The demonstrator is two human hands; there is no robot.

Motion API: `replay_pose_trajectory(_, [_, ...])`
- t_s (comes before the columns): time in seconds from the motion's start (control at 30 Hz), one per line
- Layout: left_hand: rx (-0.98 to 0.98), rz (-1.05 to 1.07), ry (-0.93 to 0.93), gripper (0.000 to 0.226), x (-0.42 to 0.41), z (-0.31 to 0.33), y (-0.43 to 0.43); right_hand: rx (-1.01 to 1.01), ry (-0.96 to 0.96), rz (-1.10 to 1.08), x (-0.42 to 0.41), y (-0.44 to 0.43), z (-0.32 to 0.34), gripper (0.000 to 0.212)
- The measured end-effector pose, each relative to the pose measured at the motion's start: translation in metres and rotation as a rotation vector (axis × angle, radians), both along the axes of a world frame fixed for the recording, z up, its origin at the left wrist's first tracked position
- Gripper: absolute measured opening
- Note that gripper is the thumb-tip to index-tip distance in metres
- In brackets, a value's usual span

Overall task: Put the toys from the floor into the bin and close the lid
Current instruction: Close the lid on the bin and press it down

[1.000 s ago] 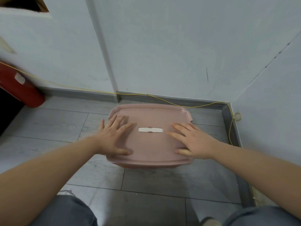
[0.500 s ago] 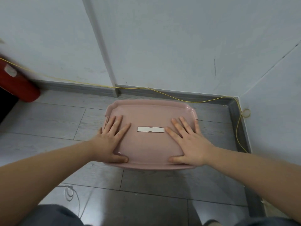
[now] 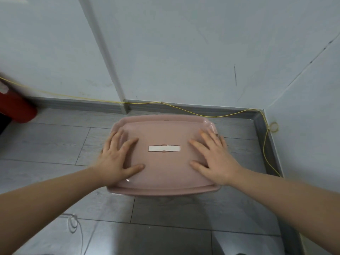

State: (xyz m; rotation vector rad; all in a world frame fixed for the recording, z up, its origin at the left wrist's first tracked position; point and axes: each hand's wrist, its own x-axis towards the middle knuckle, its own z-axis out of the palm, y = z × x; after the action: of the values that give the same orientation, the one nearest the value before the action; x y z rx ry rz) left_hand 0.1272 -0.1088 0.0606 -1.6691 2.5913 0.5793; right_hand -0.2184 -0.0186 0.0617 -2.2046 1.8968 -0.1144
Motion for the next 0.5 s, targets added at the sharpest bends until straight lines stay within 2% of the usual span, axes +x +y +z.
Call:
replay_pose_trajectory(0.07, [-0.009,0.144,0.039,0.105,-0.003,0.0,-0.002,-0.043,-0.081,-0.238,0.0,0.003,-0.004,0.081])
replay_pose_trajectory(0.17, [0.067,0.256,0.084,0.113,-0.007,0.0,-0.004,0.072,-0.32,-0.525,0.003,0.004,-0.005,0.084])
replay_pose_trajectory(0.23, [0.128,0.35,0.102,0.119,-0.011,0.002,-0.005,0.148,-0.453,-0.564,0.004,0.0,-0.005,0.079])
replay_pose_trajectory(0.33, [0.196,0.403,0.092,0.113,-0.023,0.007,-0.008,0.184,-0.623,-0.61,-0.004,-0.003,-0.004,0.08])
replay_pose_trajectory(0.5, [0.23,0.415,0.117,0.115,-0.052,0.007,-0.003,0.205,-0.573,-0.643,-0.026,-0.001,0.002,0.075])
